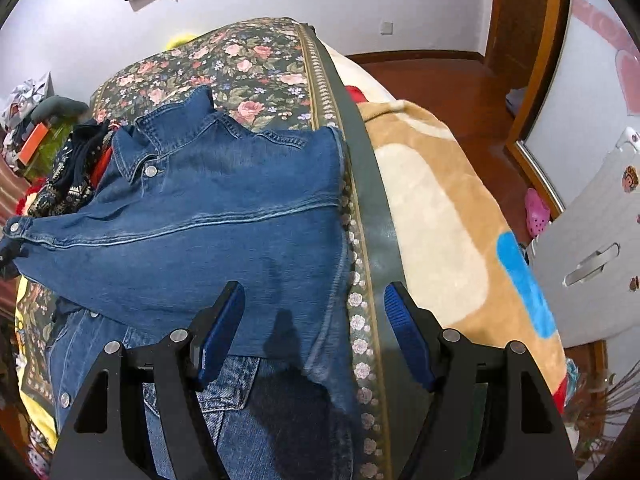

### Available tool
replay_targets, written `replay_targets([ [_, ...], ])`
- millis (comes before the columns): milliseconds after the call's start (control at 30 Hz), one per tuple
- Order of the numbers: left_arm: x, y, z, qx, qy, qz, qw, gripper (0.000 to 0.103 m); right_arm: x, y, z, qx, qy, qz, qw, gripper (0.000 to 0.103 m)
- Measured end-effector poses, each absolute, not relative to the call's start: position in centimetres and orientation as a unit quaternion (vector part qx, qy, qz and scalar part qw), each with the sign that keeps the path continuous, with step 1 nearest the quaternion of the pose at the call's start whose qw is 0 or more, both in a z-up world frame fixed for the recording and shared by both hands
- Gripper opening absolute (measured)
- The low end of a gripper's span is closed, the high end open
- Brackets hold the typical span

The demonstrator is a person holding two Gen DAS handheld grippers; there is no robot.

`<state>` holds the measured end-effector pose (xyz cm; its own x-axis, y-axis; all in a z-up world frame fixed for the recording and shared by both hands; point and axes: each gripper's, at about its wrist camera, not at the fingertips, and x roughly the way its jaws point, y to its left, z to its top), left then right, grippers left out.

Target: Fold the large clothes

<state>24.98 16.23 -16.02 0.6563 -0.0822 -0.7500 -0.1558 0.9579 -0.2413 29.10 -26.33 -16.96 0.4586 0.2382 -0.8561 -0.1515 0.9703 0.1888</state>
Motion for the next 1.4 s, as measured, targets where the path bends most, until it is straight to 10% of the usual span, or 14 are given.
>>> replay_targets([
  [200, 24.9, 18.5, -22.7, -0.166, 0.498, 0.039, 0.850, 0.033, 29.3, -25.7, -19.9, 0.041, 0.548, 0.118, 0.827, 0.069],
  [367, 23.2, 19.8, -25.2, -0.182, 0.505, 0.063, 0.841, 0.070, 29.4, -25.7, -21.3, 0.049, 0.562, 0.118, 0.817, 0.069],
  [1400, 34.0, 27.3, -28.7, -0.278, 0.525, 0.033, 0.804, 0.071, 41.6, -26.0, -22.3, 0.134, 0.553, 0.130, 0.812, 0.069],
])
